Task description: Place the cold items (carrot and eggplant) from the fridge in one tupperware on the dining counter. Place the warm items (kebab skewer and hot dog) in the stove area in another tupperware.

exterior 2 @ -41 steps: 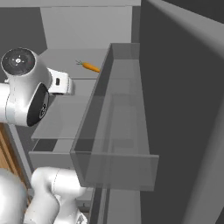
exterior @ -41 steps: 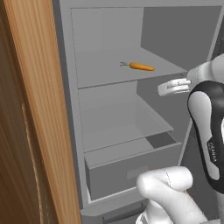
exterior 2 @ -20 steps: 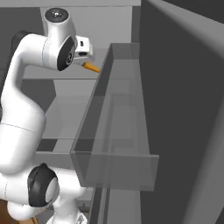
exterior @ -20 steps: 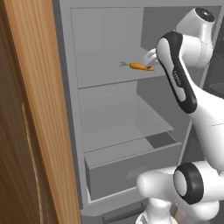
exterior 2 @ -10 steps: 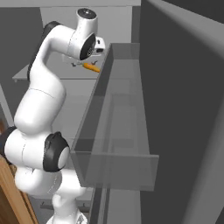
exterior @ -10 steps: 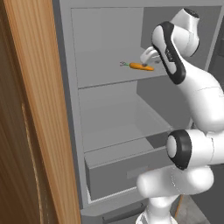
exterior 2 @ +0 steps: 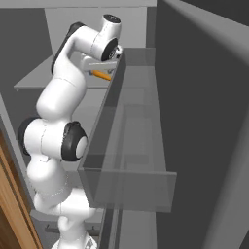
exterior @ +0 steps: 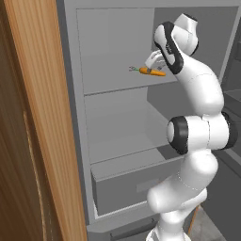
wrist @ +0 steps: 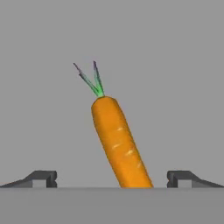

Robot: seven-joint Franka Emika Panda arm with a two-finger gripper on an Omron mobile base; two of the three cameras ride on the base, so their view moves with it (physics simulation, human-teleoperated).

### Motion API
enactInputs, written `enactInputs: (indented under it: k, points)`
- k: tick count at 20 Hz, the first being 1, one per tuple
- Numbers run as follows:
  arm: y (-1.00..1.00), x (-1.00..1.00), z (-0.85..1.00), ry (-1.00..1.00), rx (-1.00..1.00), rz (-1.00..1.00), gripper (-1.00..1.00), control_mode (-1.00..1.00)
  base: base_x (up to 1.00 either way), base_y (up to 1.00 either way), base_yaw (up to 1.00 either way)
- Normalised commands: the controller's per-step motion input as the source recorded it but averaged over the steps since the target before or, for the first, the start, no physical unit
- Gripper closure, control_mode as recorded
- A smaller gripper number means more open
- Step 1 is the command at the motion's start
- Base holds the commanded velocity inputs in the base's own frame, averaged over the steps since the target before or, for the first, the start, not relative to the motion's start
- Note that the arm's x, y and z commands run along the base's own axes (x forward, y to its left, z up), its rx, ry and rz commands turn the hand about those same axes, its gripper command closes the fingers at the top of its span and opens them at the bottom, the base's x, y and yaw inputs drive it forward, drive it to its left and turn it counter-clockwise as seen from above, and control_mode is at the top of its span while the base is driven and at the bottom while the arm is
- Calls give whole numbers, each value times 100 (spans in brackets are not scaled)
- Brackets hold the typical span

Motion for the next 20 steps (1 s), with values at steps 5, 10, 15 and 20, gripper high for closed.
enactInputs:
  k: [5,10,15,20]
  points:
    - [0,50,-20,1,0,12,-100,-100,0,0,0]
    - [1,20,-37,0,-4,10,-100,-100,0,0,0]
    - [8,3,-45,1,-13,4,100,-100,0,0,0]
    - [6,0,-46,0,-10,8,100,-100,0,0,0]
